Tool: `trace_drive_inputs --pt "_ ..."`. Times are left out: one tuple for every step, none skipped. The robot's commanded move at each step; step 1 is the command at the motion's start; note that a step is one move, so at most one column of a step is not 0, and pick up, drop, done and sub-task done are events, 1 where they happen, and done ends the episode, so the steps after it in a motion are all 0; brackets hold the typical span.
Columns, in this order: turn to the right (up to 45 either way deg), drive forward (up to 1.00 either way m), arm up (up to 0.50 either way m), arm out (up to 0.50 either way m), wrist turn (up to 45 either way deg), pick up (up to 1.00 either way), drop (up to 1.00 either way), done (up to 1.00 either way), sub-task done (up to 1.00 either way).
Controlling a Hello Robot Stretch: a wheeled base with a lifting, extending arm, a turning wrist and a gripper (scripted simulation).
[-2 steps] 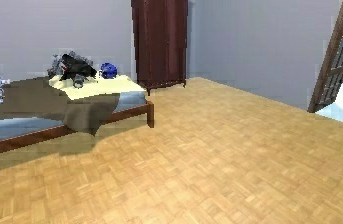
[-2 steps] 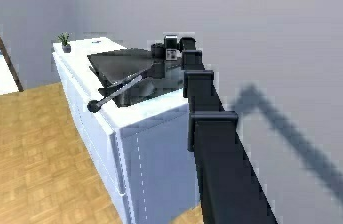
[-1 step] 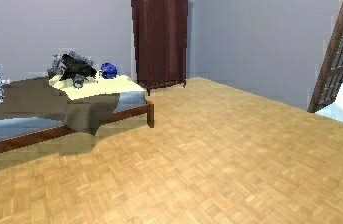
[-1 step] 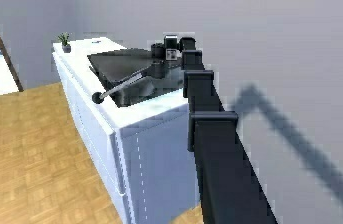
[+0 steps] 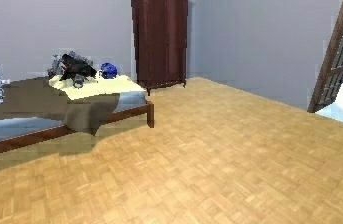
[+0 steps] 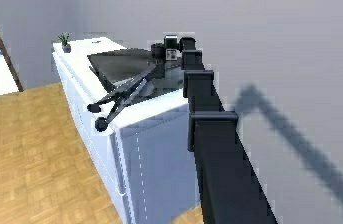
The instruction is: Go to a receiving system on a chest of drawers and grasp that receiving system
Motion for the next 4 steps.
trace_drive_inputs --pt "0.0 0.00 0.00 0.00 -9.0 0.00 0.00 0.00 0.00" --pt "0.0 0.00 0.00 -0.48 0.0 0.00 0.00 0.00 0.00" --pt "45.0 0.00 0.00 0.00 0.0 0.00 0.00 0.00 0.00" --pt "36.0 0.00 0.00 0.00 0.0 0.00 0.00 0.00 0.00"
